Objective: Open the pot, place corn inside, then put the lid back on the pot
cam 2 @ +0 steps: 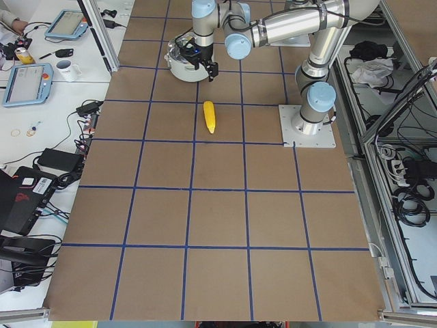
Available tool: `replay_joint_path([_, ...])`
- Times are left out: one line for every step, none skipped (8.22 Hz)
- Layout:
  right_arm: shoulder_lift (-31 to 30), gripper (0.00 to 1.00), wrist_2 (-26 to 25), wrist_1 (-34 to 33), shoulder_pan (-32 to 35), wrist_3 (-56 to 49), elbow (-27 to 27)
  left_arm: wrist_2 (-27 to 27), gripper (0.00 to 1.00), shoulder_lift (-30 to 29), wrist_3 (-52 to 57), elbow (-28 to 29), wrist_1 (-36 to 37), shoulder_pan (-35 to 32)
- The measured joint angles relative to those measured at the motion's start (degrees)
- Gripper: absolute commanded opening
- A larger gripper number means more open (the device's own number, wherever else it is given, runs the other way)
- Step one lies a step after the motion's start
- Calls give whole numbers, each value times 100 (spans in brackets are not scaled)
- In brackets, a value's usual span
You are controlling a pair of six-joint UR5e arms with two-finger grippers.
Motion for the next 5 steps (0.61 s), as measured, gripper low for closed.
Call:
replay_joint_path([246,100,24,-317,343,439,-26,-2,100,-1,-564,-163,-13,87])
replay_joint_path([520,100,46,-679,681,868,-34,-2,100,-10,-1044,-260,-44,133])
replay_joint_path([805,100,67,-983,930,1153,-24,1,100,-63,-1574,-320,-82,157])
replay_joint_path([1006,100,83,-1205,1067,1292,-2,4,100,-176,-2088,-346,-82,167])
replay_joint_path([1119,100,94,-1328,1132,1382,37,5,100,-326,-2428,-355,-62,171])
